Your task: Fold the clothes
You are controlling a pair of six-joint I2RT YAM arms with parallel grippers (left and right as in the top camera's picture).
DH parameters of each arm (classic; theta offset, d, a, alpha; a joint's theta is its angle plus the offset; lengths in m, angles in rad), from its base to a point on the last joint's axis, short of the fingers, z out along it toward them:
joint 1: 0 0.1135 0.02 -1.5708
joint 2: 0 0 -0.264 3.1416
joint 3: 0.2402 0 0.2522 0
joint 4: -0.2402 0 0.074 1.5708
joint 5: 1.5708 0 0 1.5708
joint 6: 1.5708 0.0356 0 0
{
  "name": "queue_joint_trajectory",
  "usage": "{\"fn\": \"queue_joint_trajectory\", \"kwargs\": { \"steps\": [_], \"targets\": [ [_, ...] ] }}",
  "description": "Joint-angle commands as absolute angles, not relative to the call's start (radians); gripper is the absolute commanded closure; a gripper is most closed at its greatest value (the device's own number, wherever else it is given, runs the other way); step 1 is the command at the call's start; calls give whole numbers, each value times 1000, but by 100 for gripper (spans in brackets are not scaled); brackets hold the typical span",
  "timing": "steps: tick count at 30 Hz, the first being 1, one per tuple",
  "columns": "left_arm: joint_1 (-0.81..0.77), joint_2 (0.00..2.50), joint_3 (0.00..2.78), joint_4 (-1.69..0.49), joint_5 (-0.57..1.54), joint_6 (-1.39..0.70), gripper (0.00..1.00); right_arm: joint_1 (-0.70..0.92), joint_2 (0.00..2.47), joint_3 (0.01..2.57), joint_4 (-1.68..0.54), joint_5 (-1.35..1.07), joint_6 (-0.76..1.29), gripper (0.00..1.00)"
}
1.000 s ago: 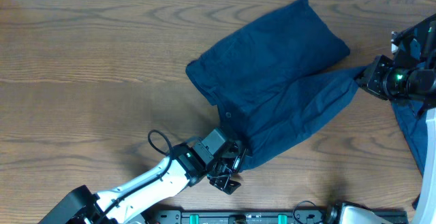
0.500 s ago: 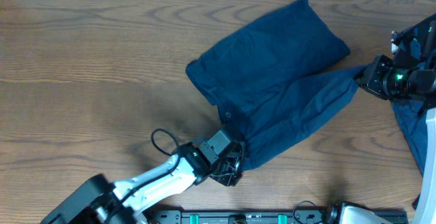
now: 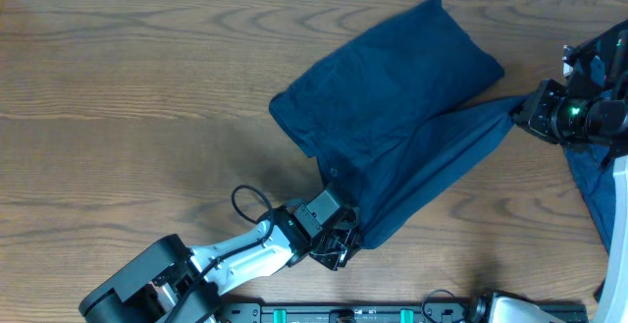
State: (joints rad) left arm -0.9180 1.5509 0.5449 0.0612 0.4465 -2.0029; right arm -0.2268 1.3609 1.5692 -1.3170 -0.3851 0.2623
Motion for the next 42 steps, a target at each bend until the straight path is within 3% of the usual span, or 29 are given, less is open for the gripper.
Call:
{"fn": "queue_joint_trajectory", "kwargs": {
  "steps": [1, 5, 14, 22, 29, 36, 42],
  "targets": [
    [-903, 1555, 534, 51, 461, -1940, 94, -216, 1361, 1574, -1308, -392, 253, 99],
    [-876, 1513, 534, 15, 460, -1830, 94, -216, 1361, 1574, -1297, -392, 253, 99],
    [-770, 1252, 534, -324, 436, -1546, 94, -216, 1361, 1574, -1286, -361, 259, 99],
    [-762, 909, 580, -619, 258, -1359, 94, -215, 1361, 1574, -1275, -371, 282, 99],
    [-701, 840, 707, -798, 78, -1156, 94, -215, 1389, 1573, -1236, -370, 305, 99],
    [-512, 952, 815, -790, 70, -917, 94, -183, 1503, 1573, -1111, -406, 344, 99],
    [-402, 1107, 845, -604, 56, -716, 94, -140, 1620, 1573, -890, -434, 382, 99]
  ]
}}
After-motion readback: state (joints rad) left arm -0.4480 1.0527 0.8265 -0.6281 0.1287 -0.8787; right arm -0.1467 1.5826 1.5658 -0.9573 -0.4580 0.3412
